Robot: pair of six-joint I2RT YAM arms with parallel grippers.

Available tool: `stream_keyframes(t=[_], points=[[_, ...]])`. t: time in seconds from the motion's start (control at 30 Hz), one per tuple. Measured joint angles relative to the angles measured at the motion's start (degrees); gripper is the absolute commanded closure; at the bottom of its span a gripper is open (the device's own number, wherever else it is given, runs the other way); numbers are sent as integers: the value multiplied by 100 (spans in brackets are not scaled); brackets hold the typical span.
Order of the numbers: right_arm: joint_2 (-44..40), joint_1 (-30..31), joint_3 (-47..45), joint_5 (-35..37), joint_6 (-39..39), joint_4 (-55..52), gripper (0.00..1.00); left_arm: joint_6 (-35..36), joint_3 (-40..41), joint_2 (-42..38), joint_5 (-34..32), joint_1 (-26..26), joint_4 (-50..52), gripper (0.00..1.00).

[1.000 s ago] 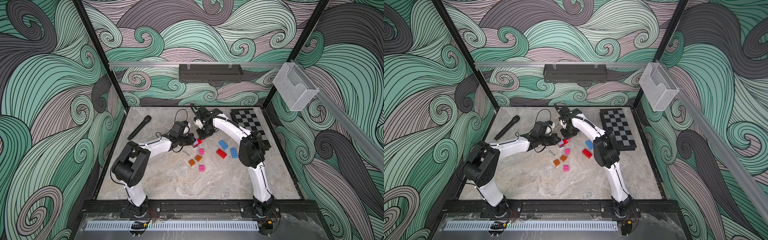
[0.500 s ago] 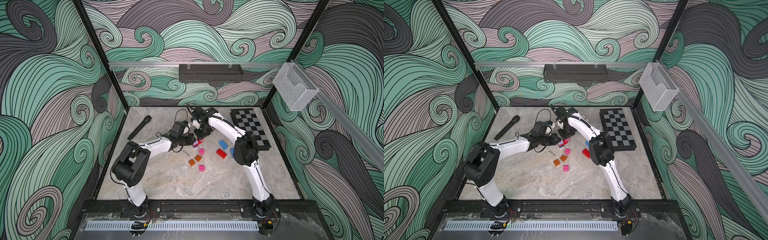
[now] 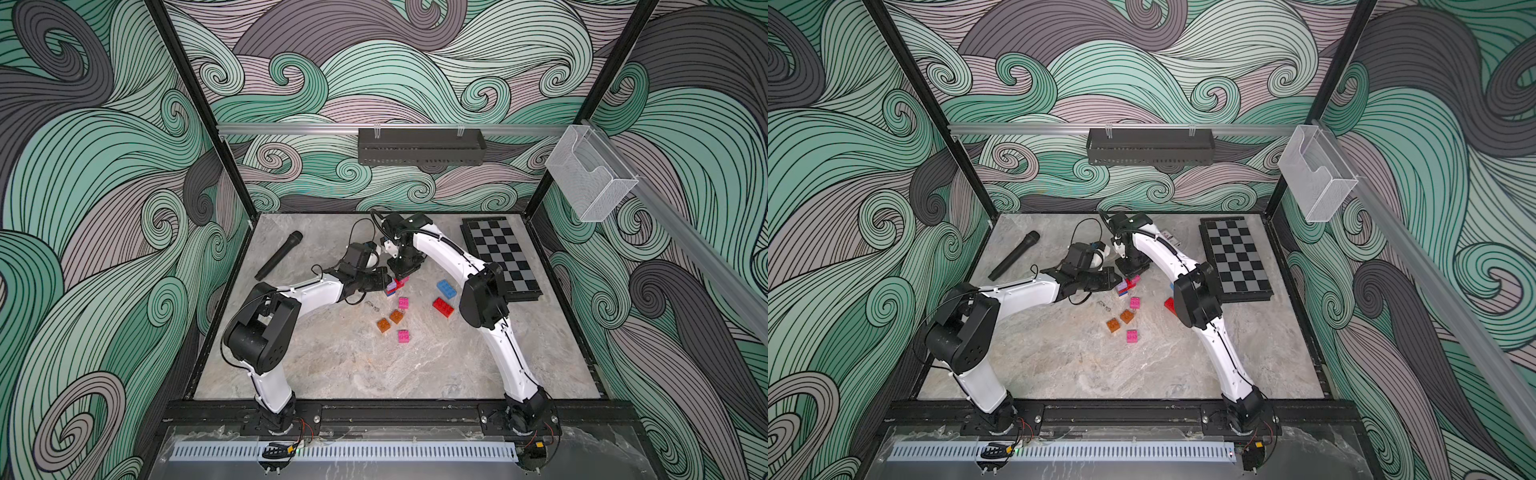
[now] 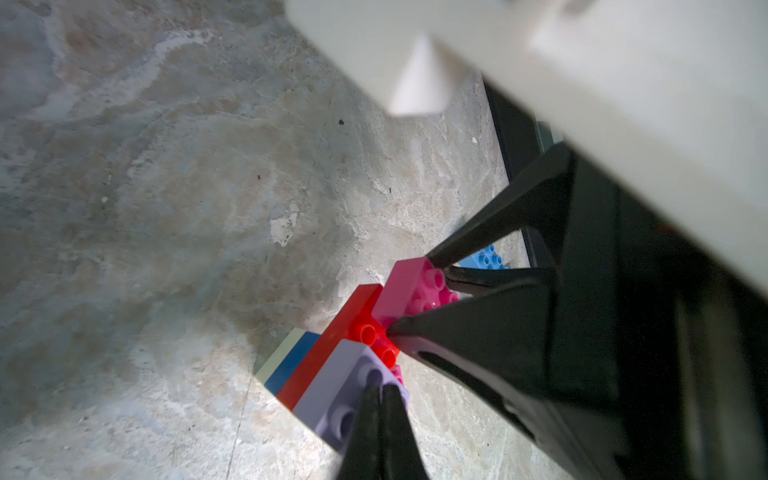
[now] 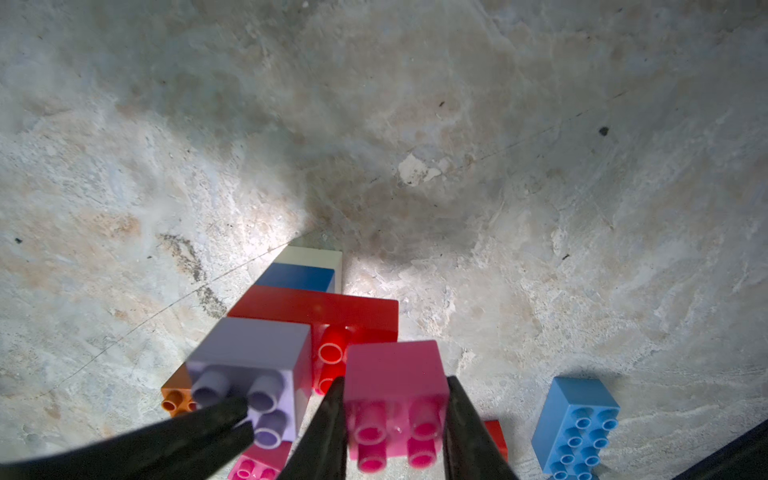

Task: Assemble the letter p with lego
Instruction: Assemble the lego brick with the lego brick.

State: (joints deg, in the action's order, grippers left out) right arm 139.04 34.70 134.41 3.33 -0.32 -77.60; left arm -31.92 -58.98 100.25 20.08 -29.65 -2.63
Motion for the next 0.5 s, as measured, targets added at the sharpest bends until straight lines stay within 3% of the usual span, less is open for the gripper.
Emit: stream_keyframes(t=[0.5], points=[[247,15,439,46,-87,-308,78,24,33,0,15,0,-66,100]])
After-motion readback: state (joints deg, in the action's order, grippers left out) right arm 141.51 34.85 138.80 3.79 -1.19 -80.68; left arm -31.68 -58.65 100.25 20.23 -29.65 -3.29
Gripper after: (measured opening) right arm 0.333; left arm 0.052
